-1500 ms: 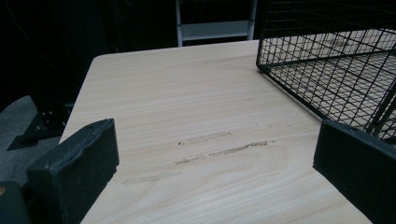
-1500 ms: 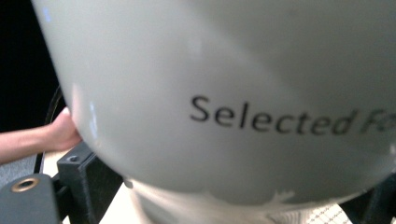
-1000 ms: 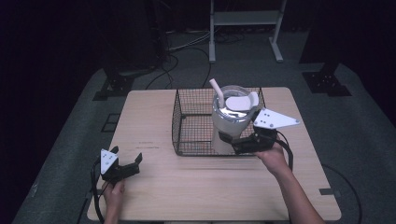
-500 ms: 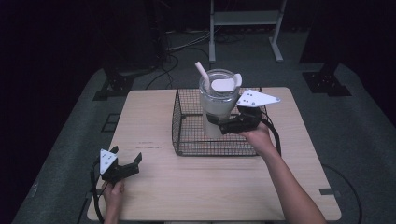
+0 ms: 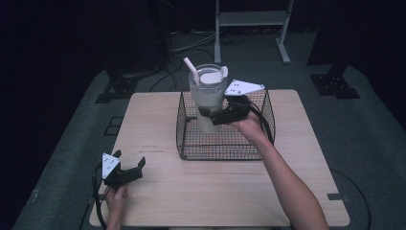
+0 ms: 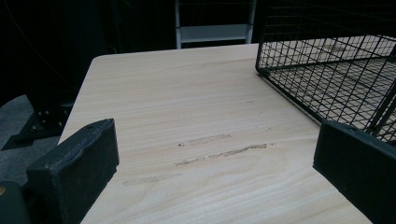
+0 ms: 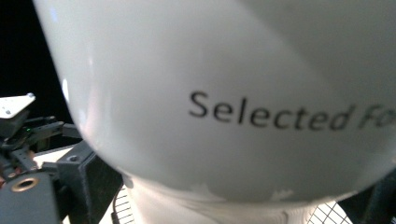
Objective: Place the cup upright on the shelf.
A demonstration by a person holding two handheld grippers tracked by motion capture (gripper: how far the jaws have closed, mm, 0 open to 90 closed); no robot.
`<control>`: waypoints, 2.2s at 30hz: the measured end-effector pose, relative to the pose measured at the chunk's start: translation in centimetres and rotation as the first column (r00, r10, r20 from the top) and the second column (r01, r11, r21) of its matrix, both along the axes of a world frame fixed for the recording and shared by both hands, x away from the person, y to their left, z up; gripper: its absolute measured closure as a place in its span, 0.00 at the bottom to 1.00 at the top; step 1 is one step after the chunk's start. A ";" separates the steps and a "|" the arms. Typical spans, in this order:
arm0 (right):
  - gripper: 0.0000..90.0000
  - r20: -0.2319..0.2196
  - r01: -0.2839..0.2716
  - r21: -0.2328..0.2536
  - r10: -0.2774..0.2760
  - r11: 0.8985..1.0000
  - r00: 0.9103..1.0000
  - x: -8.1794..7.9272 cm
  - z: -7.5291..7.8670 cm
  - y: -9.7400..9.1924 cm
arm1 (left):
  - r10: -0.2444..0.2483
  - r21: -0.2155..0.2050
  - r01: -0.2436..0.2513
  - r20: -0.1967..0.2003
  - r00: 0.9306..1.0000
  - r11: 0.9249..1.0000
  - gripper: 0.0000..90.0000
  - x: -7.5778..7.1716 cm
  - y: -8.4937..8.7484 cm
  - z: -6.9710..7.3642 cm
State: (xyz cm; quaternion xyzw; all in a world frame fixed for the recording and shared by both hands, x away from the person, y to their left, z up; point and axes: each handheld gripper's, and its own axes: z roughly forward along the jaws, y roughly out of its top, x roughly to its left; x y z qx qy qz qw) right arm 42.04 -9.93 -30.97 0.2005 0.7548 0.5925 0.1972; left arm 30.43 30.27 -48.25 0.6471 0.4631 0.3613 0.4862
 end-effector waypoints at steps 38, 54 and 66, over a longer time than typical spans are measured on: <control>0.09 -0.144 -0.018 -0.087 0.005 0.996 0.990 7.5 -7.6 3.7 | -0.002 -0.012 0.002 0.008 1.000 1.000 0.00 -0.1 0.1 0.0; 0.09 -0.190 -0.019 -0.151 -0.011 0.988 0.982 9.0 -10.1 3.5 | -0.003 -0.013 0.003 0.012 1.000 1.000 0.00 -0.1 0.1 0.0; 0.09 -0.201 -0.037 -0.161 0.004 0.986 0.980 9.6 -10.5 2.4 | -0.006 -0.017 0.006 0.014 1.000 1.000 0.00 -0.1 0.1 0.0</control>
